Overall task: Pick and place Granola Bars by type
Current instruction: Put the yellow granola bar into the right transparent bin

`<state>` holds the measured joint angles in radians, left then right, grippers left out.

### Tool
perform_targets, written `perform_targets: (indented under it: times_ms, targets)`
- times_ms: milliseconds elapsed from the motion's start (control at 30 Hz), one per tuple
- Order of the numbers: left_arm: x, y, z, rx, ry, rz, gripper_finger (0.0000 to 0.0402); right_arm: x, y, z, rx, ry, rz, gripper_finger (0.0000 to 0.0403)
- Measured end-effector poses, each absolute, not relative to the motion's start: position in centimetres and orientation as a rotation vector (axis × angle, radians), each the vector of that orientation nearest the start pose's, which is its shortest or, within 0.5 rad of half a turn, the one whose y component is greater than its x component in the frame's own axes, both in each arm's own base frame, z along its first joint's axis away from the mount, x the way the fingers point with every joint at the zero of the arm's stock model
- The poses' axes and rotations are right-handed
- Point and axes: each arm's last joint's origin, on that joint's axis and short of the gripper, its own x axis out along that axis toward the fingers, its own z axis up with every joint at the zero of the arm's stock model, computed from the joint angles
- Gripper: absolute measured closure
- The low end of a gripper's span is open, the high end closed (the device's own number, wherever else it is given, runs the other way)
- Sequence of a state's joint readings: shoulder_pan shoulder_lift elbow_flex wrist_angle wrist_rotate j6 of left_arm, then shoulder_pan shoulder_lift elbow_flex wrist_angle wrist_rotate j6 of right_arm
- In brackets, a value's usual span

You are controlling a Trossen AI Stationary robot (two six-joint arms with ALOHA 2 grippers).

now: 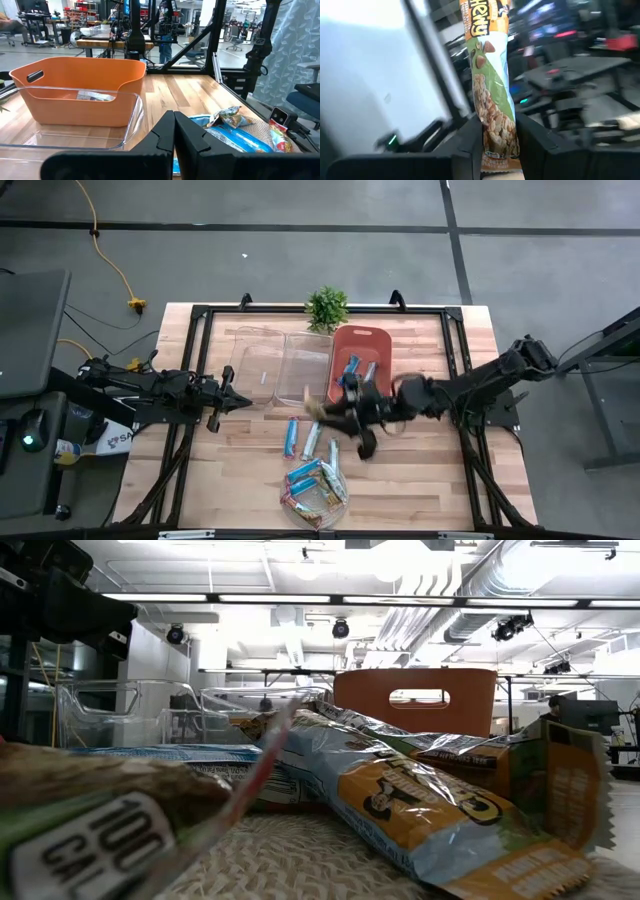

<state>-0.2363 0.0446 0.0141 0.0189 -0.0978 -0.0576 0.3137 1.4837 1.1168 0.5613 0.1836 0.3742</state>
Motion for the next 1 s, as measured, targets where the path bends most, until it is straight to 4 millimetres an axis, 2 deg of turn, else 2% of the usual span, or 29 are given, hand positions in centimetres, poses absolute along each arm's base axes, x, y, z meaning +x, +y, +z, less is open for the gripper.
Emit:
perform_targets:
  times_ms: [200,433,600,833,1000]
  targets:
    - [9.7,-2.1,16.7,-0.056,0.015,-0.138,0.0400,33.9,5.5,34.9,0.626,-0.196,-0.033,0.0318]
    - [9.7,-2.1,16.7,-0.056,0.015,-0.138,0.0400,35.8,1.7,32.9,0.839,-0.224,-0.206,0.0318]
    - [9.7,-2.1,16.7,-0.056,0.016,-0.138,0.0400,37.3,0.4,30.6,0.933,-0.250,-0.327,0.0318]
    - [9.7,-2.1,16.7,-0.056,0.015,-0.138,0.0400,39.1,0.2,26.7,1.088,-0.261,-0.484,0.0318]
    - [9.7,-2.1,16.7,-0.055,0.015,-0.138,0.0400,39.5,-0.1,24.9,1.168,-0.264,-0.583,0.0325]
